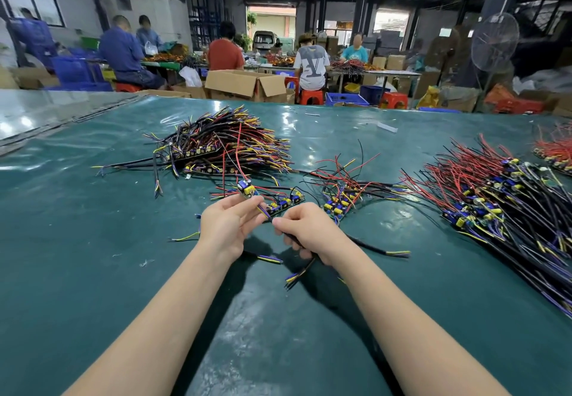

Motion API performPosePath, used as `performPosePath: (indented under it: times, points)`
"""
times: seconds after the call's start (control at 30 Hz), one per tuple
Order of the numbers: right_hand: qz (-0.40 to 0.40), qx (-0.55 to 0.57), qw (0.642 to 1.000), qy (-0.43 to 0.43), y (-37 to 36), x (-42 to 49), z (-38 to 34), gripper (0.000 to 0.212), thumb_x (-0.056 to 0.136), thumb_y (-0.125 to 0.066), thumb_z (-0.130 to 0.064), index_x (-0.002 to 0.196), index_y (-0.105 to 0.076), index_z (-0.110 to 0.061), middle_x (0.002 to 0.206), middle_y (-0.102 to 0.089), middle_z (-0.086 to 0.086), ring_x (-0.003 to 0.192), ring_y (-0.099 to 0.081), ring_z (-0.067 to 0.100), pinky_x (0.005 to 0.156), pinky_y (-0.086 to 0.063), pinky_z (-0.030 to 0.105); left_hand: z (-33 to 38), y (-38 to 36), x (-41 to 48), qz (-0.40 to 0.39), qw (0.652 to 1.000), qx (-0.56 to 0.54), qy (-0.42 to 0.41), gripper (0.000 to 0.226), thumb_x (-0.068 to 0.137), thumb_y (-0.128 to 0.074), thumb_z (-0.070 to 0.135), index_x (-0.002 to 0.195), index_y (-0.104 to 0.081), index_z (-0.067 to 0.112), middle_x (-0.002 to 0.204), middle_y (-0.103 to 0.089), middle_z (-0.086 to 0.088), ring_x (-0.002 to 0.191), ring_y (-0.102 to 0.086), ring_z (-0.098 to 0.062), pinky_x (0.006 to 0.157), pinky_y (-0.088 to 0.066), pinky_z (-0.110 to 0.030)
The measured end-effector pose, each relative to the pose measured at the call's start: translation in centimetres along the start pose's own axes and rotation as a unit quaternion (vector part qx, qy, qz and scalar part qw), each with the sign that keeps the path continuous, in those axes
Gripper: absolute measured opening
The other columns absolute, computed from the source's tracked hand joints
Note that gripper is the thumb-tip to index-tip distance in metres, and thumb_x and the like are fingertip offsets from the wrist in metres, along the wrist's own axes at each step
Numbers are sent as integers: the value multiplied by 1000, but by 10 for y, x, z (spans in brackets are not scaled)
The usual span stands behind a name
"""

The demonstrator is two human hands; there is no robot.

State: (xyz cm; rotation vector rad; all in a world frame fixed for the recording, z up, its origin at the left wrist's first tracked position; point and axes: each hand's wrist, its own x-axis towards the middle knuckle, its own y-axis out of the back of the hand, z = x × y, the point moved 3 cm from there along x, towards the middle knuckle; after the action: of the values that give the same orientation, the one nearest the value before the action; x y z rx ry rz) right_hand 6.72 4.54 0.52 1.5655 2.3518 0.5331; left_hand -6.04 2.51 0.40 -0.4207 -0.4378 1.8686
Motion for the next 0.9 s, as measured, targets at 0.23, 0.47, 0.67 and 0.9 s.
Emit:
performPosePath:
  times: [0.23,0.47,0.67,0.9]
  points:
    - [-101,136,986,-10,13,-8,15,25,94,-48,-10,72,-59,-10,43,-44,-7,31,-28,3,34,-18,10,8,13,10,62,994,-91,-2,16,88,-53,-3,75,-55,5,48,-65,2,45,-63,-3,46,-50,-13]
    - [-21,-16,999,-46,9,-1,17,29,86,-58,-7,57,-58,-8,39,-49,-2,26,-40,4,30,-23,12,15,15,8,67,993,-65,-77,17,86,-57,-4,74,-56,8,50,-66,4,48,-63,-3,52,-54,-15]
    - [-6,40,998,-44,19,-3,23,35,88,-61,-20,55,-56,-8,34,-39,-7,26,-25,6,32,-17,11,19,24,12,84,990,-75,-79,16,87,-57,-4,75,-56,7,50,-65,5,47,-63,-3,49,-52,-14]
    - [-3,-115,992,-43,27,-8,20,34,81,-59,-9,49,-50,-13,40,-43,-3,32,-35,10,36,-24,14,17,34,17,129,985,-93,-67,20,86,-58,-6,71,-52,7,45,-63,4,44,-62,-4,49,-53,-15]
